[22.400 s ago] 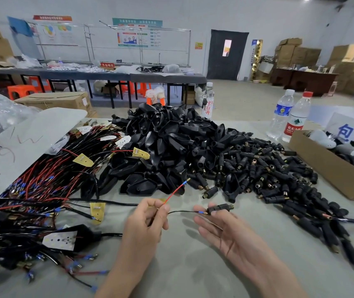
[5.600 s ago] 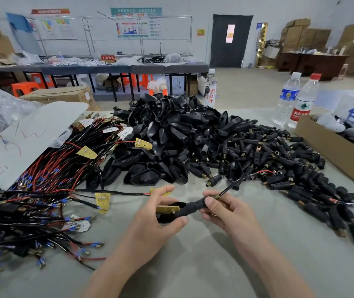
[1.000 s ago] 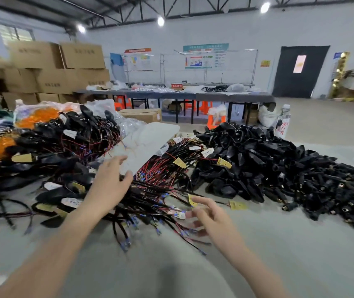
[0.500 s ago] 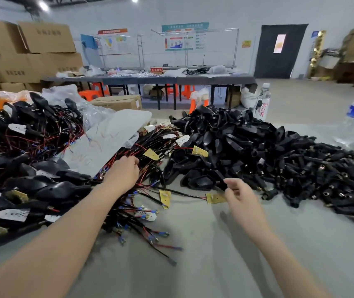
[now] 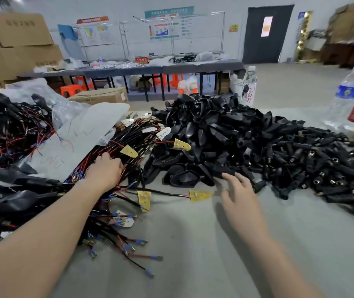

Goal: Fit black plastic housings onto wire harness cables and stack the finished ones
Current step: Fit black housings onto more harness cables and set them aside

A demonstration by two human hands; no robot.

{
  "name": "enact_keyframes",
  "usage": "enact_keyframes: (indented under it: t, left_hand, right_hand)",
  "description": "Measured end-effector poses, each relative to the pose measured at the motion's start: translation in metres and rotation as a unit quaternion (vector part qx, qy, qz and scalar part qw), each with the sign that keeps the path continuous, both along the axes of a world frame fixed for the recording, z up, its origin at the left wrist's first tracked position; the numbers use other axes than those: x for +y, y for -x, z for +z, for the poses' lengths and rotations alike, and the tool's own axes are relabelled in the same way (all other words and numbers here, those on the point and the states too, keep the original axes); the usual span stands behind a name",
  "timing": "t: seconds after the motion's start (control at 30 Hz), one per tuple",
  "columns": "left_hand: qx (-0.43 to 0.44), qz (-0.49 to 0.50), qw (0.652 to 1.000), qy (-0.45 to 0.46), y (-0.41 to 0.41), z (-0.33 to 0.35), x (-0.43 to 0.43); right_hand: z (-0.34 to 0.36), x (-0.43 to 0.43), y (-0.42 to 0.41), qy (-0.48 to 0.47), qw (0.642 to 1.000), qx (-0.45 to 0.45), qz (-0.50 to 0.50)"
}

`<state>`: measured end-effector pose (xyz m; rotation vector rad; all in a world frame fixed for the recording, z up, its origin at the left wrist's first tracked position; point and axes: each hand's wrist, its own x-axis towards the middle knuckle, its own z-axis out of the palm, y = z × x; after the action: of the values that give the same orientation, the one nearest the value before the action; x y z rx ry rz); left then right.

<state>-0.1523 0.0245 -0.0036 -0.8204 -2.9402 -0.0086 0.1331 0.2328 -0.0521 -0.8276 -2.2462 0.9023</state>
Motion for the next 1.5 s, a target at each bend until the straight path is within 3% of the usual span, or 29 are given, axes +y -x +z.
enact_keyframes:
  t: [0.1,0.33,0.43,0.57,0.7,0.8,0.9,1.0,1.07,1.13,1.17,1.2,1.27,1.33,1.47,1.5]
  left_hand:
    - [0.025,-0.018,0.999,-0.016,-0.002,-0.004,0.003]
    - [0.051,-0.026,0.996,0.066,0.008,-0.003,0.004]
    - [0.065,-0.038,0.997,0.035,0.007,-0.001,0.001]
    - [0.108,-0.104,0.983,-0.102,-0.005,0.024,-0.002]
    - [0.101,-0.157,0.931,-0.315,-0.039,0.085,0.006]
    - [0.162,-0.200,0.887,-0.384,-0.069,0.144,0.015]
    - [0.265,-0.204,0.870,-0.362,-0.094,0.188,0.015]
    - [0.332,-0.169,0.895,-0.244,-0.107,0.204,0.008]
    - [0.256,-0.146,0.949,-0.113,-0.112,0.201,0.002]
    - [0.165,-0.127,0.977,0.046,-0.113,0.191,-0.002]
    - [0.123,-0.125,0.981,0.083,-0.113,0.186,-0.005]
    - [0.078,-0.131,0.985,0.077,-0.114,0.182,-0.010]
    - [-0.011,-0.143,0.989,-0.034,-0.111,0.175,-0.015]
    - [-0.044,-0.130,0.984,-0.115,-0.109,0.161,-0.016]
    - [-0.141,-0.081,0.986,-0.026,-0.107,0.109,-0.013]
    - [-0.184,-0.063,0.979,-0.060,-0.106,0.100,-0.013]
  right_hand:
    - [0.000,0.001,0.000,-0.010,0.999,-0.030,-0.014]
    - [0.001,0.013,0.005,-0.024,0.999,-0.035,0.000]
    - [-0.001,0.013,0.007,-0.024,0.999,-0.035,0.000]
    - [-0.004,0.012,0.010,-0.028,0.999,-0.046,-0.012]
    - [-0.006,0.011,0.012,-0.040,0.998,-0.054,-0.008]
    - [-0.005,0.008,0.011,-0.064,0.995,-0.076,-0.005]
    - [0.000,0.004,0.009,-0.079,0.992,-0.093,-0.010]
    - [0.005,0.002,0.005,-0.026,0.997,-0.062,-0.030]
    - [0.012,0.001,0.007,0.032,0.998,-0.020,-0.041]
    - [0.017,0.006,0.014,0.053,0.996,-0.061,-0.034]
    - [0.019,0.009,0.017,0.052,0.993,-0.102,-0.027]
    - [0.022,0.012,0.021,0.057,0.989,-0.132,-0.021]
    - [0.027,0.018,0.027,0.080,0.984,-0.161,-0.006]
    - [0.031,0.026,0.029,0.094,0.979,-0.182,0.016]
    - [0.032,0.027,0.020,0.107,0.977,-0.183,0.036]
    - [0.031,0.026,0.015,0.106,0.978,-0.179,0.029]
